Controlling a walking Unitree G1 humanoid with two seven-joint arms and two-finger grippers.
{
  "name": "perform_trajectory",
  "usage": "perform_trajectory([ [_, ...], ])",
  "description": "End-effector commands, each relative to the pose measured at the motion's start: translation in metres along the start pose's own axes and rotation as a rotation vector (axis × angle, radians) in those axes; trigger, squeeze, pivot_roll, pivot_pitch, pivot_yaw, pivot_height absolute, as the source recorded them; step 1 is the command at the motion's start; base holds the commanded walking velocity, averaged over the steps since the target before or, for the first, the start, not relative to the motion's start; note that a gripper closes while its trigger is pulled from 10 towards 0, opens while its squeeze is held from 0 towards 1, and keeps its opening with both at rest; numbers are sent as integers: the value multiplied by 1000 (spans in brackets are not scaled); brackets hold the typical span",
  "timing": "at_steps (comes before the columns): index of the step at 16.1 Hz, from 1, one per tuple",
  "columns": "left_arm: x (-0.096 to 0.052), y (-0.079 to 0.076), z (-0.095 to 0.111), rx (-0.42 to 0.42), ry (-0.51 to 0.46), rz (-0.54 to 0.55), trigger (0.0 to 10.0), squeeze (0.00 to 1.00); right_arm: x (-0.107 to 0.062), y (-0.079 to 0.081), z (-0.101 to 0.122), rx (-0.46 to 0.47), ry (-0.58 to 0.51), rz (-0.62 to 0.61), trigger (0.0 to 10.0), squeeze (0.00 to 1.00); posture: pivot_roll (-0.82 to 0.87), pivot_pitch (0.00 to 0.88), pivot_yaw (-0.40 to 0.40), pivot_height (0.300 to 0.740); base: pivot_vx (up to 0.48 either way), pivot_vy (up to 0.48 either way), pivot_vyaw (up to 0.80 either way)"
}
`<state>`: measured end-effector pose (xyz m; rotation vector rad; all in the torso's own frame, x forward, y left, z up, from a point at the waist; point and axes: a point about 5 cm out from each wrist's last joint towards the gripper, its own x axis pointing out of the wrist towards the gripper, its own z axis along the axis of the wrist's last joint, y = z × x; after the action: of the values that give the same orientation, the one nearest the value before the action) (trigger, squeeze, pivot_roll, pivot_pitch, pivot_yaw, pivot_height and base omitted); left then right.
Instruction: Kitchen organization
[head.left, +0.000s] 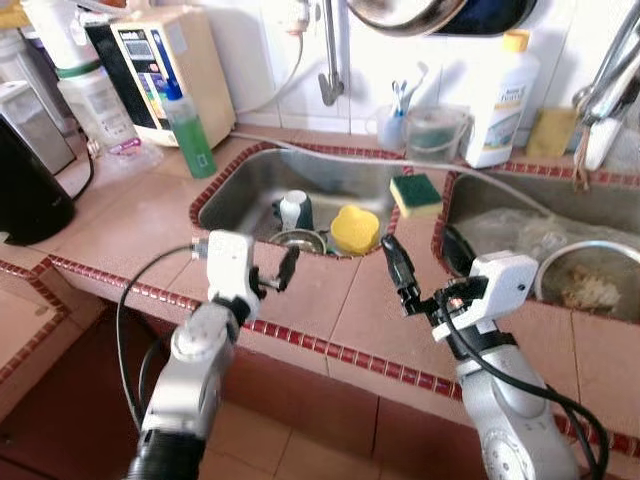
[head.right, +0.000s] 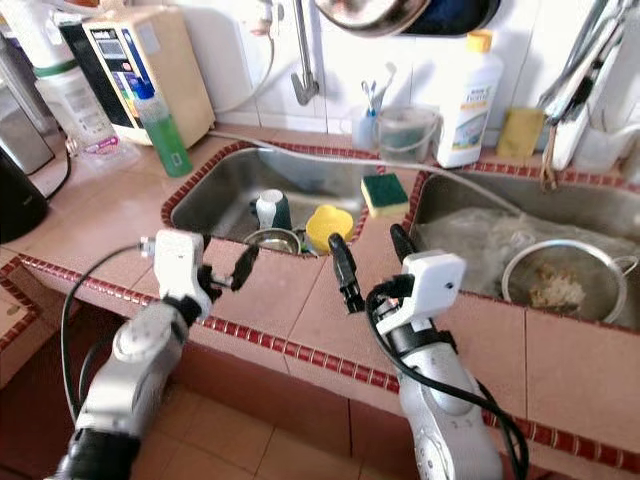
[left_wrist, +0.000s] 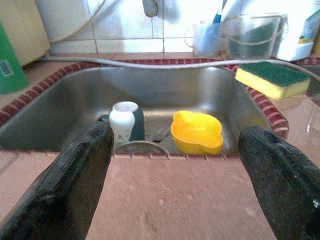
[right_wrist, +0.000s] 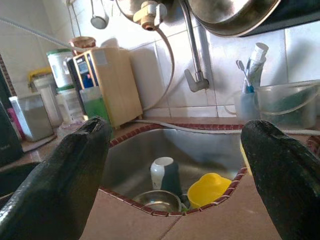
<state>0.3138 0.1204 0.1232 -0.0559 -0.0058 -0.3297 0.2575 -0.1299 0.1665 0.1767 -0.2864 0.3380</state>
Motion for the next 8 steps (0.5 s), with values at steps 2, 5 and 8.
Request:
perform_trajectory([
  [2, -5, 1, -5, -2, -4, 6, 10000, 0, 2, 0, -4, -12, -2, 1, 10000, 0, -257, 4, 113, 740, 0, 0, 0],
  [5, -8, 0, -7, -6, -12, 29, 10000, 0, -1, -1, -13, -16, 9, -12, 10000, 0, -240, 0, 86, 740, 0, 0, 0],
  [8, -10, 3, -7, 21, -21, 69, 10000, 0, -1, -3, -23, -15, 37, -27, 10000, 0, -212, 0, 52, 740, 0, 0, 0],
])
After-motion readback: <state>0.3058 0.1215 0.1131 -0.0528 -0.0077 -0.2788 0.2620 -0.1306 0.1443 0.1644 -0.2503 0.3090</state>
